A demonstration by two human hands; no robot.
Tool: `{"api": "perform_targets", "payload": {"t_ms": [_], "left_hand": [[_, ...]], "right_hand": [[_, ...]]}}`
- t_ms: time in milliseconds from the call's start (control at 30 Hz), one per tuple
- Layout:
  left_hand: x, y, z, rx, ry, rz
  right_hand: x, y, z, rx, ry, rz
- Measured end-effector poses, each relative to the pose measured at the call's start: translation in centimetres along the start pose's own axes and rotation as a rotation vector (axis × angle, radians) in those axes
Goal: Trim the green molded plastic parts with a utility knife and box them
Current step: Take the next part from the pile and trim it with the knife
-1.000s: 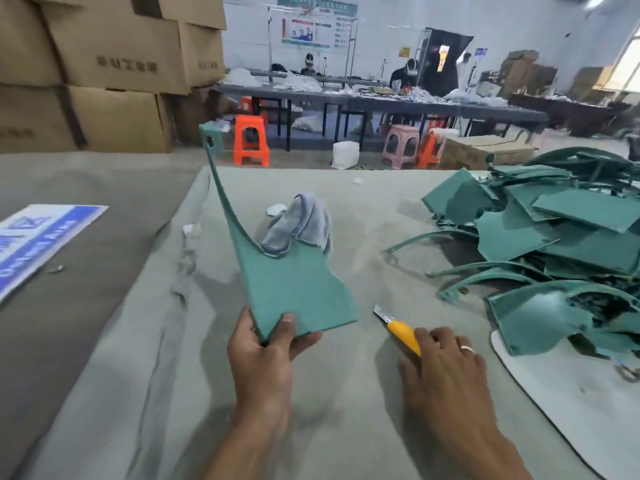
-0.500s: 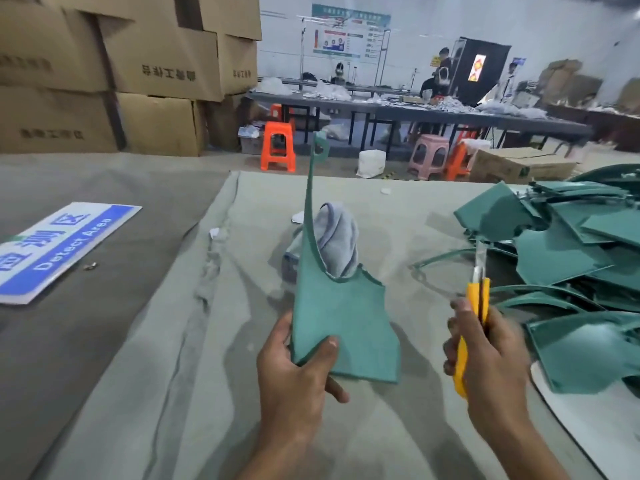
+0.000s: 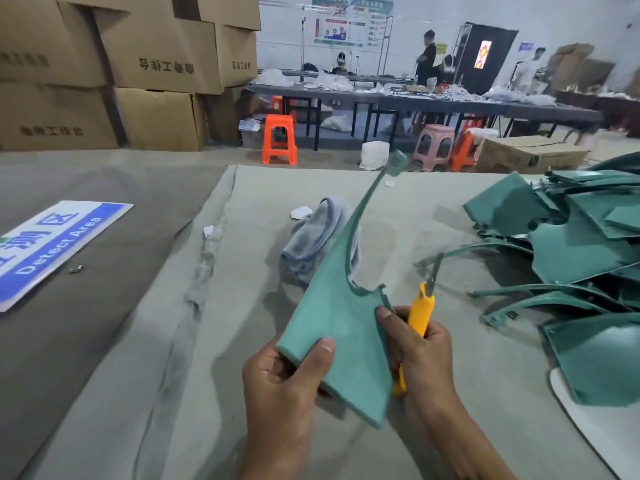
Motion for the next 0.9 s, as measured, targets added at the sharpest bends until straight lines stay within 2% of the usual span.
{"api": "perform_targets", "payload": {"t_ms": [67, 100, 233, 333, 400, 467, 700, 900], "left_hand": [[0.4, 0.0, -0.5, -0.021, -0.035, -0.031], [0.6, 0.0, -0.8, -0.042, -0.04, -0.042], [0.7, -0.2, -2.0, -0.156, -0.125, -0.047], [0.6, -0.3, -1.6, -0.17, -0.094, -0.063], [0.2, -0.3, -1.3, -0.168, -0.068, -0.054], [0.3, -0.4, -1.2, -0.183, -0.053, -0.078], [1.2, -0.7, -1.4, -0.333, 0.006, -0.284], [0.9, -0.9, -1.1, -0.377, 0.078, -0.368]], "right_hand": [[0.7, -0.8, 0.4, -0.001, 0.034, -0.02], [1.3, -1.2, 0.1, -0.039, -0.005, -0.082], [2.5, -2.0, -3.0, -0.282, -0.217, -0.322], [-0.2, -0.8, -5.9, -0.518, -0.555, -0.167], [-1.9, -0.2, -6.7, -0.572, -0.737, -0.089], [-2.7, 0.1, -6.6, -0.594, -0.832, -0.109], [-2.6, 0.2, -7.2, -0.74, -0.886, -0.298], [-3.6, 0.1, -7.6, -0.768, -0.929, -0.347]]}}
Point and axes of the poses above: each hand's wrist, its own y-axis towards the middle knuckle, its own x-axis out of the palm, z = x × y, the point moved 8 cm from there along y, towards the middle knuckle, and after that the axes turned 9 degrees about -x, right-handed, at the moved point
